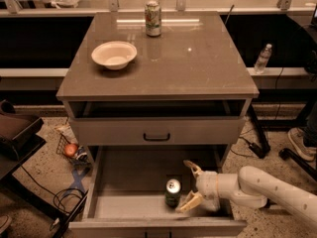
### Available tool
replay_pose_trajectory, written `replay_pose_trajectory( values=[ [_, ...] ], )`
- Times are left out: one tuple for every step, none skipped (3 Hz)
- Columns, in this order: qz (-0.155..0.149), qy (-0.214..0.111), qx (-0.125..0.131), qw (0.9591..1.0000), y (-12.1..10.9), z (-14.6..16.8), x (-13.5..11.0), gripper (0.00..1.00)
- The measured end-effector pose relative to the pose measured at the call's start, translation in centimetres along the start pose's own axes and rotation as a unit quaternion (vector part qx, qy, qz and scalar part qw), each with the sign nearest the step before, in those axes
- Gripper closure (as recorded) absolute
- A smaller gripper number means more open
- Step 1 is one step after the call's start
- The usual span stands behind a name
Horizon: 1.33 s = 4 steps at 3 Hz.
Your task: Pick green can from middle drawer and place on counter
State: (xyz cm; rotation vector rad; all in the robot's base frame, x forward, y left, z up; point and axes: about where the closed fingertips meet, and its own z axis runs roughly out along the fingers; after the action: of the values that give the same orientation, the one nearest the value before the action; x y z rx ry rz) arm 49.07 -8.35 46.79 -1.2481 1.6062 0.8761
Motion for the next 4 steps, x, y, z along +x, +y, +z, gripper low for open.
replay_pose_trajectory(
  values=[
    [-0.007, -0.005, -0.007, 0.9999, -0.3, 1.7, 0.9, 0.17],
    [-0.017, -0.012, -0.021, 0.9996, -0.1, 3.0, 1.7, 0.46],
    [-0.023, -0.013, -0.027, 0.9993, 0.1, 3.6, 1.9, 0.69],
    [-0.019, -0.014, -0.027, 0.9994, 0.7, 3.2, 1.0, 0.92]
  ],
)
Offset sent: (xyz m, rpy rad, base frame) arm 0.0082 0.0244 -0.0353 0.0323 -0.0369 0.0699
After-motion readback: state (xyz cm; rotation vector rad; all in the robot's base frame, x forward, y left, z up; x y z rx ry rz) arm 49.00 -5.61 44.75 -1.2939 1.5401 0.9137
